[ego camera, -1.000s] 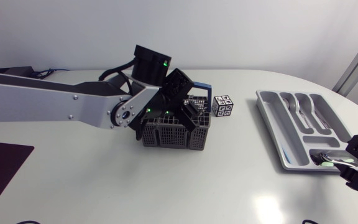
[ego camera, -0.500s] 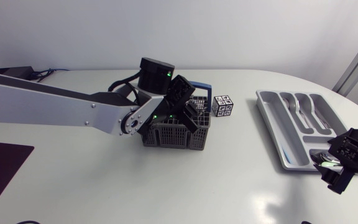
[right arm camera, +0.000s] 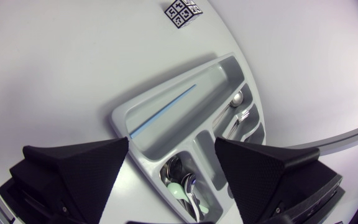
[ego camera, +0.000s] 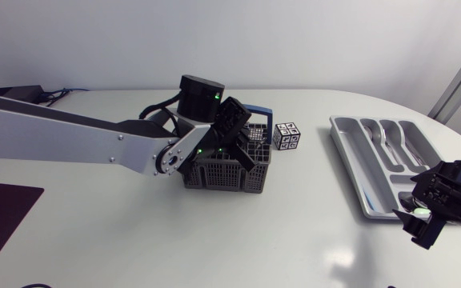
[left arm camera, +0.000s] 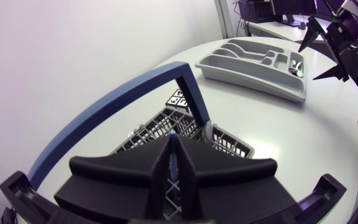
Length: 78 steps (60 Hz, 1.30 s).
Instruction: Transfer all utensils from the basket to the drawer tray.
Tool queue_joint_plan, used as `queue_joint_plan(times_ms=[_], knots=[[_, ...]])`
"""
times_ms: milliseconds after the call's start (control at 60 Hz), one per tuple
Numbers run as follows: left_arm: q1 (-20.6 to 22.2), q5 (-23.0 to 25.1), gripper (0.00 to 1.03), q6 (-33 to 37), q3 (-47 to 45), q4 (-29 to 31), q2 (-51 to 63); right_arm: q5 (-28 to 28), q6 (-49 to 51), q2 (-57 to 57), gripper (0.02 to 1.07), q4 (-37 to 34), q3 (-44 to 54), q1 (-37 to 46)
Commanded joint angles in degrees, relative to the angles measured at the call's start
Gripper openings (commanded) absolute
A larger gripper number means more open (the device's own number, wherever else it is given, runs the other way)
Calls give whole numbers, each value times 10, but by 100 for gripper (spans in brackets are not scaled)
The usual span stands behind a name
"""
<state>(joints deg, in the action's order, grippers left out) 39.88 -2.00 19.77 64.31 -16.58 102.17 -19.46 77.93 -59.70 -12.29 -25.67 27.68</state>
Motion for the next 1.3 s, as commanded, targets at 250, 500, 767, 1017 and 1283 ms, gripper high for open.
queue_joint_plan(times_ms=[250,500,767,1017,1283], knots=[[-3,-1,3,8,-19,10,-44,19,-40,45,102,-36,22,-54],[-4,15,3,-8,-11,37,-86,43,-88,77,102,-53,22,-118],[-6,45,4,-49,-7,58,-119,76,-154,103,102,-69,10,-196],[-10,73,4,-90,8,88,-166,77,-236,120,102,-105,-31,-260],[-29,132,4,-151,27,145,-207,29,-357,108,102,-156,-105,-344]])
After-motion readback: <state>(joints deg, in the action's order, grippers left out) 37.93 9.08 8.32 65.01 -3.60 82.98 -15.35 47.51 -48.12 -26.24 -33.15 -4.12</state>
